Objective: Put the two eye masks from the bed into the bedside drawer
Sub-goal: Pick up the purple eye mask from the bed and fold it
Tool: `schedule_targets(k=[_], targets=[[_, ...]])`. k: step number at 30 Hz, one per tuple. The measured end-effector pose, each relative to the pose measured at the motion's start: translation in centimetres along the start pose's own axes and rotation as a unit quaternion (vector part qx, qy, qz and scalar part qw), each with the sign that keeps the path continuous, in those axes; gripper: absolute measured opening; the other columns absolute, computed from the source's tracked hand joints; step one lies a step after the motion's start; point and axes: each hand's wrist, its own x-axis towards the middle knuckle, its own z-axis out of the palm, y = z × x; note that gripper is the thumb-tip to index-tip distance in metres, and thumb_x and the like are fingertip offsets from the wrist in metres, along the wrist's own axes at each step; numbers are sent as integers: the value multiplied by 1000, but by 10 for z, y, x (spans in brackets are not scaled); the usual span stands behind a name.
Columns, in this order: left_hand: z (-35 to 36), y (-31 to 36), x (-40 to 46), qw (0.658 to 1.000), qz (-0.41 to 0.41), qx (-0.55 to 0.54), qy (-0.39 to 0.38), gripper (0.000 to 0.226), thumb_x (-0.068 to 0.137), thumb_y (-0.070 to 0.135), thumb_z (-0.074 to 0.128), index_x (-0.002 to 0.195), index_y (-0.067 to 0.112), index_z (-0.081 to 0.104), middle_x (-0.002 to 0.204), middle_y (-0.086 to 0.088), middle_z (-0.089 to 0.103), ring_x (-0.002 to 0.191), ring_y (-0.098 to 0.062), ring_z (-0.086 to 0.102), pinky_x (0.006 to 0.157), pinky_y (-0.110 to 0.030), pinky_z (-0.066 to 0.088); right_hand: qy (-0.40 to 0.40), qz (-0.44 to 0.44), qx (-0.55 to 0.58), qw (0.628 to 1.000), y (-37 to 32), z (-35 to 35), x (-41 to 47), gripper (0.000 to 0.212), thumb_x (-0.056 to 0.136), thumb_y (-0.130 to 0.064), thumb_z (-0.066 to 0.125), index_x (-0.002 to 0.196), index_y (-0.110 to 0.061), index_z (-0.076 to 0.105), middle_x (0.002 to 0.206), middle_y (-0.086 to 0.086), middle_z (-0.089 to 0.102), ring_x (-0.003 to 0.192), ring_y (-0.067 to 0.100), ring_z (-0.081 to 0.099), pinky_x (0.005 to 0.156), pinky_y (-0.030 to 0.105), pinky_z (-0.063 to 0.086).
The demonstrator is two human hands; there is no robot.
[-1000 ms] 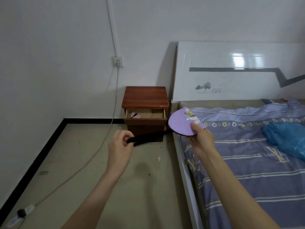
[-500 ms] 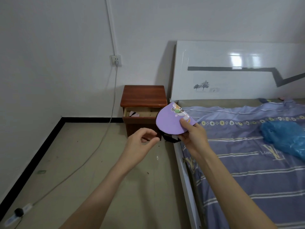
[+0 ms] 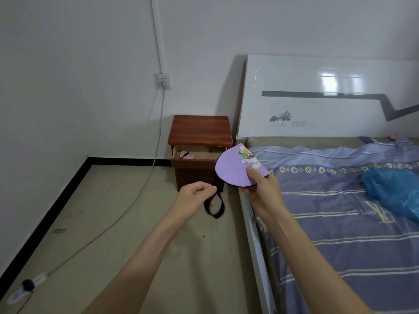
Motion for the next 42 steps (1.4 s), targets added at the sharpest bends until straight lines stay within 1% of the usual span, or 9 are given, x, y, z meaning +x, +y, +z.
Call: schedule_targets(k=[5,8,10,14,20,26,32,38,42], targets=[[-12,2,5,934,-104,-328,-96,32,81,30,56,51,20,57,35,6,39,43,-12,48,72,-30,49,-12,-16,-37,999,10,-8,4,14,88,-8,53,101,-13,57,93,1,67,80,12,64,63,20,58],[-20,2,12,852,-86,-513,-52,24,76,33,60,57,18,60,42,6,47,45,-11,49,57,-26,53,24,-13,-9,1000,14,-18,11,21,89,-7,52,110,-9,54,102,7,65,86,16,63,71,27,58],[-32,0,18,816,-65,-574,-14,22,78,25,54,82,10,69,62,0,64,58,-13,60,63,-28,56,58,-19,-53,997,17,-32,15,27,90,-11,52,116,-7,53,114,12,62,97,22,61,83,35,53],[-27,-9,31,919,-72,-387,8,43,86,-6,31,126,3,46,108,-11,67,79,-19,71,64,-26,59,21,-30,-113,993,26,-42,17,14,89,-21,55,102,-23,59,109,5,65,101,21,62,86,38,52],[-21,-9,59,993,-41,-114,-7,36,82,6,63,112,26,58,106,-5,64,68,-10,69,54,-22,55,-87,-60,-217,970,24,-26,35,13,85,-21,60,85,-33,65,94,-2,69,86,10,66,75,30,56],[-34,-7,109,997,7,14,-77,24,78,18,69,96,33,65,99,21,67,91,5,64,68,-8,50,-173,-38,-330,927,33,-11,73,11,86,-20,59,91,-29,60,91,1,65,84,12,63,65,20,52],[-56,-18,182,994,6,-8,-107,29,90,5,49,103,28,62,103,4,67,90,1,66,73,-11,52,-199,10,-375,905,39,12,142,9,87,-20,57,92,-27,60,89,-5,64,82,8,63,61,12,52],[-94,-20,273,992,-10,3,-124,22,89,9,54,104,19,66,98,13,68,89,8,63,67,-5,47,-217,44,-431,875,42,60,232,8,89,-20,55,96,-19,59,96,7,63,87,16,61,71,26,51],[-119,-25,321,991,-56,-70,-102,19,89,17,53,95,21,71,102,8,73,100,-8,64,82,-17,51,-218,40,-445,867,47,96,284,14,88,-17,56,98,-10,62,98,19,66,87,28,62,72,31,51]])
